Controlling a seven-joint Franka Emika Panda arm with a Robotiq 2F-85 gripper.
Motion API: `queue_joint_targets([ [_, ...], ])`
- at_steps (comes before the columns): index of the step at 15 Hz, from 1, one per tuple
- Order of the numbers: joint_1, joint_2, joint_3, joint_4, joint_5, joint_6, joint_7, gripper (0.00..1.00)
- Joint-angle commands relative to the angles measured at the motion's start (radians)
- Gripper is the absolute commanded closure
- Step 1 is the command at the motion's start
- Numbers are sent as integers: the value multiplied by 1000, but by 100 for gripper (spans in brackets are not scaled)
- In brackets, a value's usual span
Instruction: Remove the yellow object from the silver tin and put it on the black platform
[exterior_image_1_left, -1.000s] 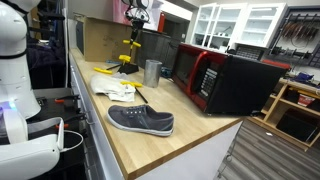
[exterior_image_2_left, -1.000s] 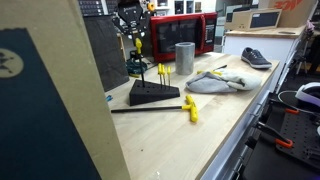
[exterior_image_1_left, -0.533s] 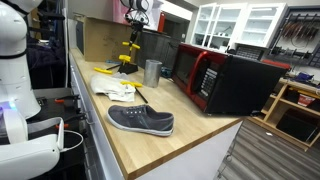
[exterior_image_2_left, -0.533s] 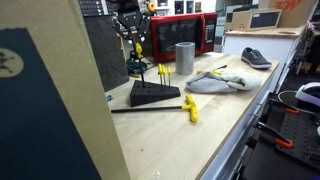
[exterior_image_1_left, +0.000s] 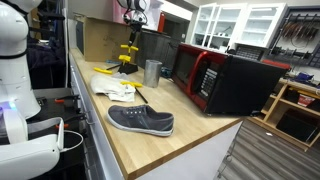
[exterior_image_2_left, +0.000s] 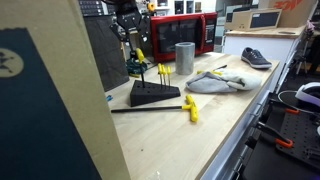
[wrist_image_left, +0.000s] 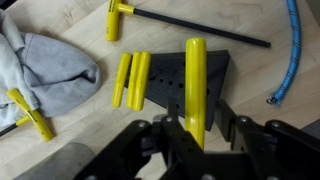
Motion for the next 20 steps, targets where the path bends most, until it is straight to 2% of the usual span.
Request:
queue_joint_targets([
  [1, 7, -34, -3, -40, -28, 16, -18, 23],
  [4, 2, -47, -1, -55, -41, 29, -41, 2],
  [5, 0, -53, 0, -59, -42, 33, -55, 0],
  [10, -16, -116, 2, -112, -51, 61, -175, 0],
  [13, -14, -188, -6, -186, -116, 105, -266, 0],
  [20, -30, -413, 17, -484, -326, 309, -481, 0],
])
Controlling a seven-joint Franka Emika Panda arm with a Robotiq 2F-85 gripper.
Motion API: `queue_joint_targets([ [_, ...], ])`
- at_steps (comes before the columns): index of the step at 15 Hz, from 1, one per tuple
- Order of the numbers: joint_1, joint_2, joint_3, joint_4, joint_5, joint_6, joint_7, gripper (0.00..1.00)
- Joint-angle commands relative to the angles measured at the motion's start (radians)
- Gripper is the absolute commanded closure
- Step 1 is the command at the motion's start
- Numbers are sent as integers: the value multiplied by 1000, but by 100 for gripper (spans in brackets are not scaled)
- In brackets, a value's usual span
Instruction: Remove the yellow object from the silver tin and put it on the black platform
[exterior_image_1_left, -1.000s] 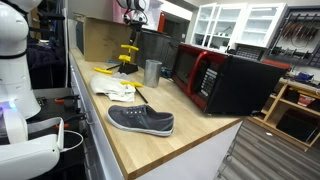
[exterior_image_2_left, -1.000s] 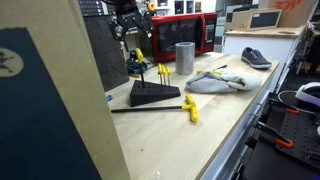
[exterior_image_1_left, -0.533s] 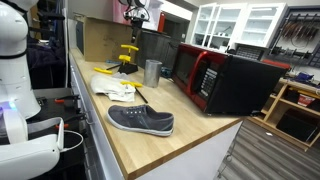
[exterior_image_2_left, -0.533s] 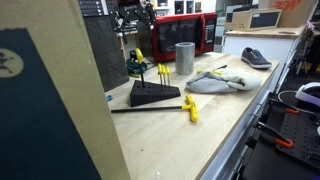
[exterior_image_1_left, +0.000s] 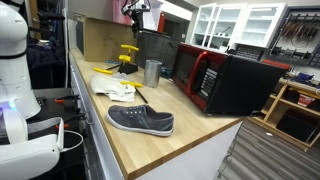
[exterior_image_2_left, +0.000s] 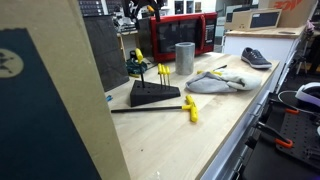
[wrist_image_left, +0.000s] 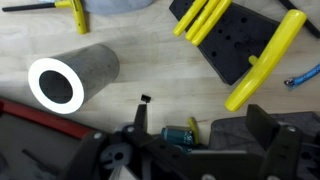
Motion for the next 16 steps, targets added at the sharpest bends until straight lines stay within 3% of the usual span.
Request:
queue_joint_targets([
  [1, -24, -161, 23, -231, -74, 150, -92, 0],
  [5, -58, -289, 42, -441, -86, 332, -133, 0],
  [9, -105, -416, 52, -626, -41, 437, -168, 0],
  [13, -149, -519, 44, -733, 105, 426, -246, 0],
  [16, -179, -569, 22, -761, 252, 349, -361, 0],
])
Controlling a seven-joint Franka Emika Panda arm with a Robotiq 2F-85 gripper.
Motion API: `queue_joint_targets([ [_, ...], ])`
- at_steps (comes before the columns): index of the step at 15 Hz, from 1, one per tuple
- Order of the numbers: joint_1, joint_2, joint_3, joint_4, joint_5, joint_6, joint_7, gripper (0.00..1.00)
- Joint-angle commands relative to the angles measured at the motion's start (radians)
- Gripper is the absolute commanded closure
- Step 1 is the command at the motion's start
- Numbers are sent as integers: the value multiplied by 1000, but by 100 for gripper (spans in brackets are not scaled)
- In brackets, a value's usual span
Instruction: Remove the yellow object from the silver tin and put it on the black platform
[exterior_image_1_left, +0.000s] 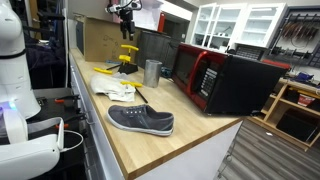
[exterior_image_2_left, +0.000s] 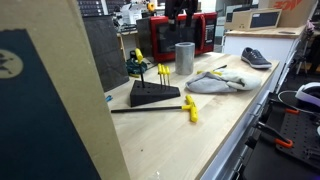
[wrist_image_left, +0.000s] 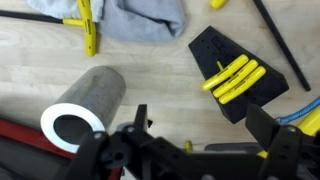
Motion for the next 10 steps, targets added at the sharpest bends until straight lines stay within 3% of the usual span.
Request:
queue_joint_targets([
  [1, -41, -85, -18, -62, 126, -56, -115, 0],
  [10, -114, -151, -32, -29, 113, -249, -158, 0],
])
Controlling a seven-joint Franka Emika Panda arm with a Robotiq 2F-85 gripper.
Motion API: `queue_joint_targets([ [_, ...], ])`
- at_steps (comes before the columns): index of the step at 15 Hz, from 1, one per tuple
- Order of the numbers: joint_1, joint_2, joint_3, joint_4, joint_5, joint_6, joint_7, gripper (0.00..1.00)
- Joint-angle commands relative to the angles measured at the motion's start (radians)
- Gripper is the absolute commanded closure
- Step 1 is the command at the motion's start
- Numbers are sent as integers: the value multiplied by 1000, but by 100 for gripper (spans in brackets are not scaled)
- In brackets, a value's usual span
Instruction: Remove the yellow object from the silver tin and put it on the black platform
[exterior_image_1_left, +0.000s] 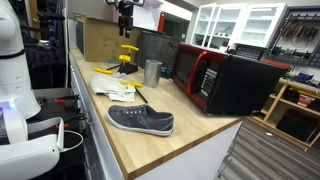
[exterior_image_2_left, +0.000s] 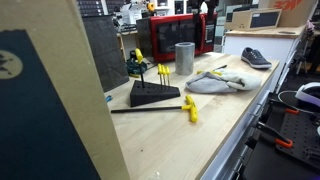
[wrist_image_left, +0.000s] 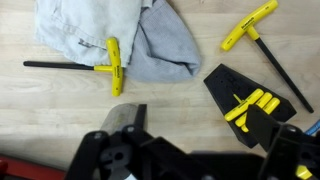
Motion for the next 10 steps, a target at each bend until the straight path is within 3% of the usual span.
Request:
queue_joint_targets([
  [1, -21, -37, 0, 15, -6, -69, -29, 0],
  [5, -31, -47, 1, 36, -17, -128, -30, 0],
  [6, -30, -41, 9, 13, -8, -79, -5, 0],
  [10, -31, -39, 10, 13, -8, -82, -4, 0],
])
